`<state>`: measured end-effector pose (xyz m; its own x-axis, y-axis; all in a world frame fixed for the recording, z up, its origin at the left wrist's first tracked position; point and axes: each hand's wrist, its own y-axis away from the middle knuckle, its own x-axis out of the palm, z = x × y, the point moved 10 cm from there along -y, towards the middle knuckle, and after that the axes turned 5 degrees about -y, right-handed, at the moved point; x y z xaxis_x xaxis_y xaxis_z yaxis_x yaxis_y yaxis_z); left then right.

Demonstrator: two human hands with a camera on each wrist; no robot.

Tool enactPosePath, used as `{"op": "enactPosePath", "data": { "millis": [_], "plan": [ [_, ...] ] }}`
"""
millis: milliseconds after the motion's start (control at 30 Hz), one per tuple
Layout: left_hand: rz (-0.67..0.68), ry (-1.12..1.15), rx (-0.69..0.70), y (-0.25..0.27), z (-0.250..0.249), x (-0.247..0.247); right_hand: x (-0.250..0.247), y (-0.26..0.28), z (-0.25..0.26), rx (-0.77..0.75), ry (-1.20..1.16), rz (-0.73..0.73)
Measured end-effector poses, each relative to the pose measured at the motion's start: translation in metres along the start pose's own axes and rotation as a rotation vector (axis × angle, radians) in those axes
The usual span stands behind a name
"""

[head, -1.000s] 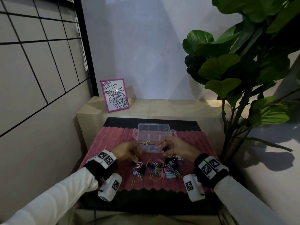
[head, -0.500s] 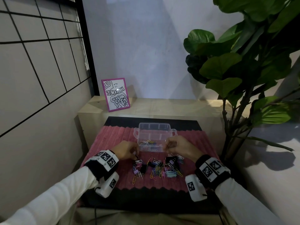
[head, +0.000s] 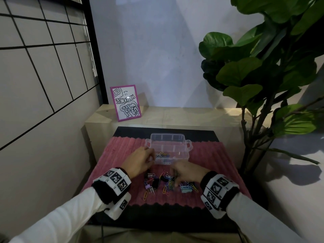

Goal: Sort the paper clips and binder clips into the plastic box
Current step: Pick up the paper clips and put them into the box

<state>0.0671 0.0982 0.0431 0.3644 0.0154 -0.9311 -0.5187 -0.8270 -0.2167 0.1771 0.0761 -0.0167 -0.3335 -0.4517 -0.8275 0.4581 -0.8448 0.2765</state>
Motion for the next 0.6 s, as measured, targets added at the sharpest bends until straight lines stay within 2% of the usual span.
{"op": "enactPosePath", "data": {
  "millis": [67, 200, 400, 600],
  "plan": [
    [-0.001, 0.069, 0.048, 0.001, -0.014, 0.003, -0.005, -0.001, 0.003, -0.029, -0.039, -0.043],
    [0.129, 0.078, 0.097, 0.005, -0.026, 0.032, -0.027, 0.0, -0.001, -0.031, -0.228, -0.148],
    [0.258, 0.112, 0.062, 0.009, -0.026, 0.055, -0.049, 0.013, -0.017, -0.018, -0.463, -0.244],
    [0.192, 0.312, -0.011, 0.013, -0.024, 0.048, -0.056, 0.008, -0.033, 0.003, -0.718, -0.302]
  ]
}}
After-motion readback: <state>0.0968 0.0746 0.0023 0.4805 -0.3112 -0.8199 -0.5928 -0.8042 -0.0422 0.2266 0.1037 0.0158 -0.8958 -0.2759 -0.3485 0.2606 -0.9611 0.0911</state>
